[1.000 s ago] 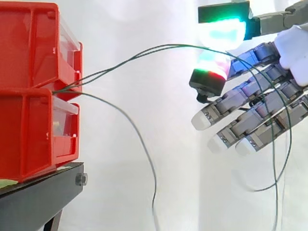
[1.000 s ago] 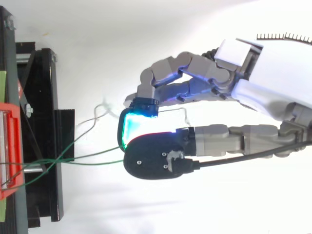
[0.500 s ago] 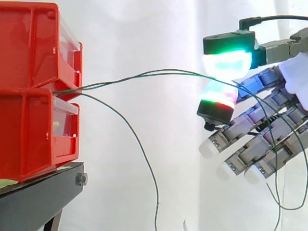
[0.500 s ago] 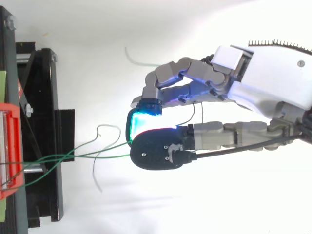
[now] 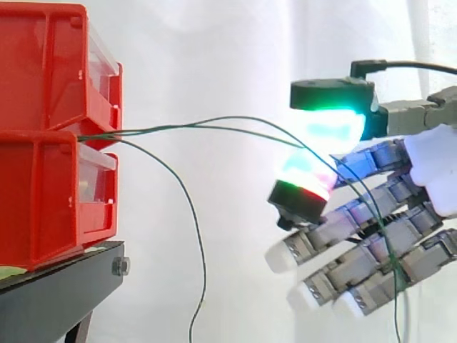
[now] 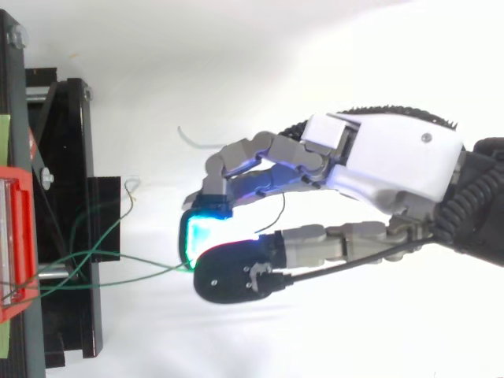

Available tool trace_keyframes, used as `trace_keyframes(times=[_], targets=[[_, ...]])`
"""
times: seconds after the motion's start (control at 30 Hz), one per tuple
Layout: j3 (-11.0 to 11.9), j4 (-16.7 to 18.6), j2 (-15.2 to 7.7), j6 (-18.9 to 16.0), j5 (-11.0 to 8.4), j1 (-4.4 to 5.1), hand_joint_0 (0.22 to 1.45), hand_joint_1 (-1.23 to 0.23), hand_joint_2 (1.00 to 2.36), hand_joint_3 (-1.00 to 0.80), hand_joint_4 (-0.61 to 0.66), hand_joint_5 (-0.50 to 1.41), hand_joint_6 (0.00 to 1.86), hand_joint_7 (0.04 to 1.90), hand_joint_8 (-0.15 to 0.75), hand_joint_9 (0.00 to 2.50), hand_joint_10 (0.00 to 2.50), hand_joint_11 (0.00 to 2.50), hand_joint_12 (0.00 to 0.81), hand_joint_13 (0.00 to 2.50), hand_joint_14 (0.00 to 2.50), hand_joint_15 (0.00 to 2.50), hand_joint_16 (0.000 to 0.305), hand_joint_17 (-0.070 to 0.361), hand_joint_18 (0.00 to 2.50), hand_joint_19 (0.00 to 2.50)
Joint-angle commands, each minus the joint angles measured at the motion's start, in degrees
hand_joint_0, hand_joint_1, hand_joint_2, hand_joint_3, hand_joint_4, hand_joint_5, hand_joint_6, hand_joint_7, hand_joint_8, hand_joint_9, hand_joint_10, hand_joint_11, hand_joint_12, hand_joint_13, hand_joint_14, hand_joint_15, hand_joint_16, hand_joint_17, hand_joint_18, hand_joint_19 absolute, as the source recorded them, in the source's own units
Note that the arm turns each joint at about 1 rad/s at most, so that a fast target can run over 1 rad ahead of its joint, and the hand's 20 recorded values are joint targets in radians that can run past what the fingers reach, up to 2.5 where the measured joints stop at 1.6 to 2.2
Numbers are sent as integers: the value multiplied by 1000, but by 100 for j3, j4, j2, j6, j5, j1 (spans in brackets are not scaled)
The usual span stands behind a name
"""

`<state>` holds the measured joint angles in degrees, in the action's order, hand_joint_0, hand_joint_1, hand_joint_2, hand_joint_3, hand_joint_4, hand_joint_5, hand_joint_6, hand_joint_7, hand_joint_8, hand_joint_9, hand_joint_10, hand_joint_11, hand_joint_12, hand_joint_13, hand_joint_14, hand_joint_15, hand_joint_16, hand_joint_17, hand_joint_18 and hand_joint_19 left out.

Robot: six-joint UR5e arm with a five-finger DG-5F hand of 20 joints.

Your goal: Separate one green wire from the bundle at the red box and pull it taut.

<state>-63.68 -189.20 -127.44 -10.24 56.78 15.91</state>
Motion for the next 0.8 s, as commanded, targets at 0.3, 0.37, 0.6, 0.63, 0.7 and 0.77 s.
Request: trace_keyframes(times=[0.3, 0.37, 0.6, 0.63, 0.7, 0.77], targets=[[-171, 2089, 0, 857, -9, 35, 647, -887, 1010, -108, -179, -117, 897, 1254, 175, 616, 0, 0, 319, 399, 5, 141, 48, 107, 311, 290], [-171, 2071, 0, 918, -18, 35, 647, -886, 1010, -110, -179, -116, 897, 1255, 177, 620, 0, 9, 319, 406, 6, 146, 48, 108, 310, 300], [-171, 1984, -9, 1138, -18, 35, 645, -885, 1011, -107, -172, -116, 898, 1253, 180, 641, 0, 20, 320, 426, 6, 154, 48, 109, 325, 305], [-171, 1984, -9, 1147, -18, 35, 645, -885, 1010, -103, -171, -116, 898, 1256, 181, 643, 0, 21, 321, 431, 6, 158, 49, 110, 332, 304], [-179, 1984, 0, 1164, -18, 35, 645, -885, 1010, -101, -172, -116, 899, 1255, 183, 659, 0, 31, 323, 458, 6, 171, 49, 110, 345, 320], [-179, 1984, 0, 1164, -18, 35, 646, -883, 1010, -99, -174, -116, 899, 1255, 184, 668, 0, 40, 324, 472, 7, 178, 49, 111, 363, 325]])
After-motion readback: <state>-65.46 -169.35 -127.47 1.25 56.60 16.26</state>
